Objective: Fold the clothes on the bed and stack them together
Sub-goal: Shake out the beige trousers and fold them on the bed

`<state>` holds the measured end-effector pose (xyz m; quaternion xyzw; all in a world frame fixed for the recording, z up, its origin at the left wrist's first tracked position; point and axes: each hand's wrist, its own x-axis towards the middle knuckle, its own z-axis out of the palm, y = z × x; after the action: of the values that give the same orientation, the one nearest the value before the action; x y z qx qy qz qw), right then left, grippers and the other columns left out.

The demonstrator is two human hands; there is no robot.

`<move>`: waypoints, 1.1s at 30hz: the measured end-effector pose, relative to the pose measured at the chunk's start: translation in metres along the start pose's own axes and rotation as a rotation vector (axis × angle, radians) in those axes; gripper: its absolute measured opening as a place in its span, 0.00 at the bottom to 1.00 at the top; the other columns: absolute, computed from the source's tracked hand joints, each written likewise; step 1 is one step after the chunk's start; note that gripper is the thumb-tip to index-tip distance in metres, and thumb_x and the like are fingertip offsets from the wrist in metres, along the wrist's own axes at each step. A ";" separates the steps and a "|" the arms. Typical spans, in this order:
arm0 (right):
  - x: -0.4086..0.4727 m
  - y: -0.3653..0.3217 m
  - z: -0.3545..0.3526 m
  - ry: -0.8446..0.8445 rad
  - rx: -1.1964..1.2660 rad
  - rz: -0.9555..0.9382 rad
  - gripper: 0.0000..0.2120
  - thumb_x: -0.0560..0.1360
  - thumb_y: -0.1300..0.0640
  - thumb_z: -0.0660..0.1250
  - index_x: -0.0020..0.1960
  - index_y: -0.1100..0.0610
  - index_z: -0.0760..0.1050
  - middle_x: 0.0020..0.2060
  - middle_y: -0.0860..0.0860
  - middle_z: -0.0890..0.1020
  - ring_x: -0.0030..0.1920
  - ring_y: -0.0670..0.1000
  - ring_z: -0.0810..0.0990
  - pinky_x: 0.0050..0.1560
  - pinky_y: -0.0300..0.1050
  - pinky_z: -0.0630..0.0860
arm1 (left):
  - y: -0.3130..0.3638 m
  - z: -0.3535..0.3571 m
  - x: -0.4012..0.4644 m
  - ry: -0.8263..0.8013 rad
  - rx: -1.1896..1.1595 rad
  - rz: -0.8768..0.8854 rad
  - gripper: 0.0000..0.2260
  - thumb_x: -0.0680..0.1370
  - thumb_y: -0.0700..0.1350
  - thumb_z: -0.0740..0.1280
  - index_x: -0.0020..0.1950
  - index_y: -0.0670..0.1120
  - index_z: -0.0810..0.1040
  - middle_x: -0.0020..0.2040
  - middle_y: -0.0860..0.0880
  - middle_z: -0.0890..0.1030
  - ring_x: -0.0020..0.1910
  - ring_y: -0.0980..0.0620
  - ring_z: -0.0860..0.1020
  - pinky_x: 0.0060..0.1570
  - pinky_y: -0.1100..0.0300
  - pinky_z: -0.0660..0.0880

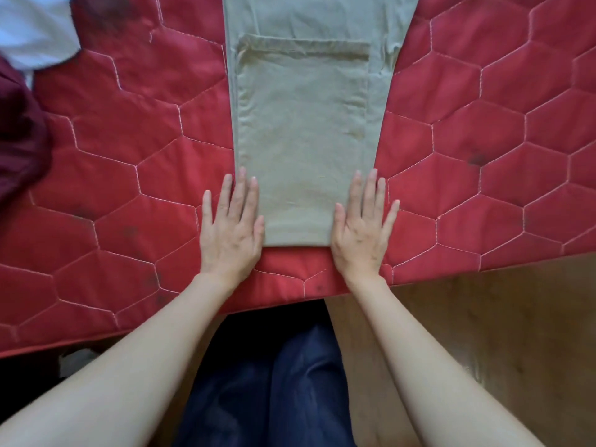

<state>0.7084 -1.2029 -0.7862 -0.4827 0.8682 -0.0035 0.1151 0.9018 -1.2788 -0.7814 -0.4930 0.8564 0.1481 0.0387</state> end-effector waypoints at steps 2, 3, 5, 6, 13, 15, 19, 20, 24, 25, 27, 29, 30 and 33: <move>-0.008 0.011 -0.002 -0.018 0.001 -0.007 0.28 0.82 0.46 0.47 0.78 0.59 0.52 0.78 0.56 0.55 0.78 0.54 0.52 0.75 0.63 0.52 | -0.005 -0.001 -0.003 -0.015 0.038 0.035 0.27 0.81 0.52 0.49 0.79 0.43 0.53 0.79 0.45 0.52 0.78 0.45 0.51 0.74 0.39 0.50; -0.009 0.017 -0.004 -0.027 -0.001 -0.037 0.30 0.82 0.45 0.47 0.78 0.60 0.52 0.78 0.57 0.54 0.78 0.54 0.52 0.75 0.64 0.51 | -0.006 -0.001 -0.003 -0.020 0.059 0.056 0.28 0.81 0.54 0.49 0.79 0.43 0.53 0.80 0.45 0.51 0.78 0.44 0.50 0.74 0.38 0.48; -0.011 0.027 -0.006 -0.036 0.005 -0.131 0.35 0.80 0.39 0.49 0.78 0.60 0.51 0.78 0.57 0.51 0.78 0.54 0.49 0.75 0.63 0.44 | -0.011 -0.003 -0.001 -0.025 0.097 0.142 0.33 0.80 0.61 0.50 0.79 0.42 0.54 0.79 0.44 0.50 0.78 0.44 0.49 0.74 0.38 0.45; -0.012 0.031 -0.007 -0.036 0.001 -0.202 0.37 0.79 0.36 0.51 0.79 0.59 0.51 0.78 0.57 0.50 0.78 0.55 0.48 0.75 0.62 0.41 | -0.014 -0.002 -0.002 -0.024 0.118 0.208 0.37 0.78 0.65 0.50 0.79 0.42 0.54 0.79 0.43 0.50 0.78 0.44 0.50 0.74 0.38 0.45; -0.006 0.050 -0.015 -0.008 -0.080 -0.562 0.36 0.76 0.40 0.62 0.76 0.60 0.61 0.75 0.62 0.60 0.76 0.58 0.57 0.74 0.65 0.53 | -0.038 -0.011 0.005 0.018 0.252 0.495 0.35 0.78 0.62 0.57 0.77 0.40 0.61 0.77 0.40 0.60 0.76 0.42 0.59 0.72 0.34 0.52; -0.001 0.053 -0.020 0.095 -0.066 -0.672 0.28 0.74 0.52 0.67 0.71 0.61 0.70 0.71 0.61 0.68 0.73 0.59 0.66 0.70 0.67 0.61 | -0.040 -0.017 0.006 0.112 0.261 0.586 0.26 0.77 0.52 0.61 0.72 0.40 0.69 0.73 0.39 0.68 0.72 0.40 0.66 0.69 0.33 0.58; 0.001 0.047 -0.033 0.261 0.072 -0.723 0.14 0.71 0.67 0.69 0.56 0.61 0.81 0.56 0.56 0.82 0.60 0.58 0.80 0.64 0.61 0.72 | -0.040 -0.030 0.005 0.340 0.129 0.608 0.10 0.78 0.36 0.67 0.58 0.42 0.82 0.59 0.43 0.82 0.61 0.42 0.79 0.63 0.36 0.70; 0.002 0.045 -0.038 0.262 0.132 -0.690 0.12 0.70 0.68 0.71 0.53 0.62 0.82 0.52 0.55 0.83 0.57 0.57 0.82 0.63 0.59 0.73 | -0.040 -0.036 0.006 0.351 0.068 0.577 0.09 0.77 0.35 0.68 0.55 0.42 0.83 0.55 0.43 0.83 0.59 0.42 0.80 0.63 0.37 0.70; 0.007 0.036 -0.073 0.191 0.369 -0.525 0.09 0.69 0.68 0.72 0.49 0.63 0.82 0.45 0.54 0.84 0.47 0.57 0.83 0.57 0.51 0.76 | -0.037 -0.066 0.012 0.270 -0.233 0.448 0.08 0.72 0.30 0.71 0.51 0.37 0.82 0.49 0.42 0.84 0.55 0.42 0.82 0.62 0.40 0.71; 0.009 0.034 -0.085 0.178 0.406 -0.483 0.09 0.69 0.68 0.72 0.49 0.63 0.82 0.44 0.54 0.84 0.46 0.57 0.83 0.55 0.50 0.76 | -0.035 -0.076 0.013 0.254 -0.296 0.425 0.08 0.72 0.31 0.72 0.50 0.36 0.82 0.49 0.42 0.84 0.55 0.41 0.82 0.62 0.41 0.72; 0.014 0.030 -0.112 0.137 0.478 -0.418 0.09 0.69 0.67 0.73 0.49 0.62 0.82 0.44 0.53 0.84 0.45 0.56 0.82 0.49 0.51 0.78 | -0.031 -0.099 0.016 0.243 -0.416 0.402 0.08 0.72 0.32 0.73 0.51 0.36 0.82 0.49 0.42 0.84 0.55 0.42 0.81 0.60 0.44 0.73; 0.021 0.025 -0.142 0.098 0.554 -0.393 0.09 0.69 0.67 0.73 0.49 0.61 0.82 0.44 0.51 0.84 0.45 0.52 0.82 0.46 0.50 0.78 | -0.027 -0.127 0.019 0.262 -0.530 0.373 0.08 0.74 0.35 0.72 0.52 0.36 0.82 0.50 0.42 0.84 0.54 0.44 0.82 0.57 0.48 0.75; 0.023 0.023 -0.159 0.084 0.581 -0.397 0.09 0.70 0.67 0.73 0.49 0.60 0.81 0.44 0.50 0.83 0.44 0.50 0.81 0.46 0.49 0.77 | -0.026 -0.143 0.020 0.284 -0.573 0.360 0.08 0.74 0.36 0.72 0.52 0.37 0.82 0.50 0.43 0.84 0.52 0.45 0.82 0.55 0.50 0.76; 0.027 0.012 -0.215 0.055 0.603 -0.441 0.08 0.70 0.67 0.73 0.49 0.61 0.81 0.43 0.50 0.82 0.43 0.47 0.79 0.46 0.47 0.76 | -0.018 -0.194 0.019 0.344 -0.625 0.356 0.08 0.75 0.41 0.71 0.50 0.39 0.82 0.46 0.44 0.84 0.46 0.49 0.80 0.49 0.51 0.76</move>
<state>0.6411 -1.2416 -0.5839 -0.6023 0.7061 -0.2965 0.2253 0.9230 -1.3596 -0.6043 -0.3424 0.8361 0.3215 -0.2834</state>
